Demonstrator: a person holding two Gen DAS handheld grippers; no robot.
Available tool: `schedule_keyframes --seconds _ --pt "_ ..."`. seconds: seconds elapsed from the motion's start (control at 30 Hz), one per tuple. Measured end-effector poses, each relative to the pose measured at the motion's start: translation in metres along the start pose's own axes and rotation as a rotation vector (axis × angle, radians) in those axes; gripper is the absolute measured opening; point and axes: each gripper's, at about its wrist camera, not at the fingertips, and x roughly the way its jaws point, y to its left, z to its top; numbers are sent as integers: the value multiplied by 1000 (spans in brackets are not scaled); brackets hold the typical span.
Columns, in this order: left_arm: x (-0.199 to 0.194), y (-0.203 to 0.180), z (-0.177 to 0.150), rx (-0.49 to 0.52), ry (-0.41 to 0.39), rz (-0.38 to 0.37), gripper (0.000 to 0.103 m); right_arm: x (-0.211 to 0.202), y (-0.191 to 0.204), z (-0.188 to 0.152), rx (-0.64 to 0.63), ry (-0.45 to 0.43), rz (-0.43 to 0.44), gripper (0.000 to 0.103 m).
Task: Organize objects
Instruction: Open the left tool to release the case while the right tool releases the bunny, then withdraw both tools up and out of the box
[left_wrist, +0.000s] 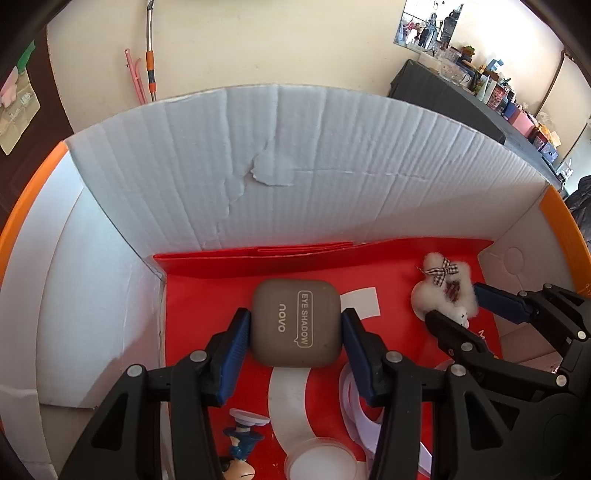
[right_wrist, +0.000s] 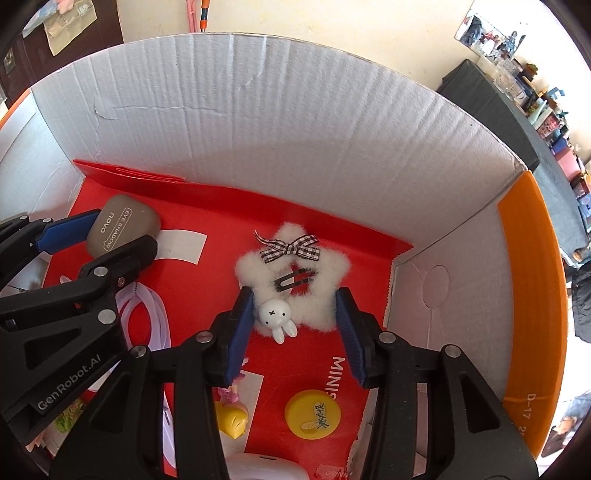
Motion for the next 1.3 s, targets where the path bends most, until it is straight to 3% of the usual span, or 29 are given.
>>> schedule_keyframes --seconds 0.2,0.57,1.0,1.3 --pt "0 -4 3 2 -8 1 52 0 0 1 -13 -4 -7 48" --pt "-14 -10 7 15 -35 -2 53 -12 2 0 -12 -20 -9 49" --pt "-53 2 -16 18 -82 -19 53 -34 -22 4 0 -66 1 49" --pt "-81 3 -32 45 -154 -1 58 -59 -29 -7 29 -128 37 52"
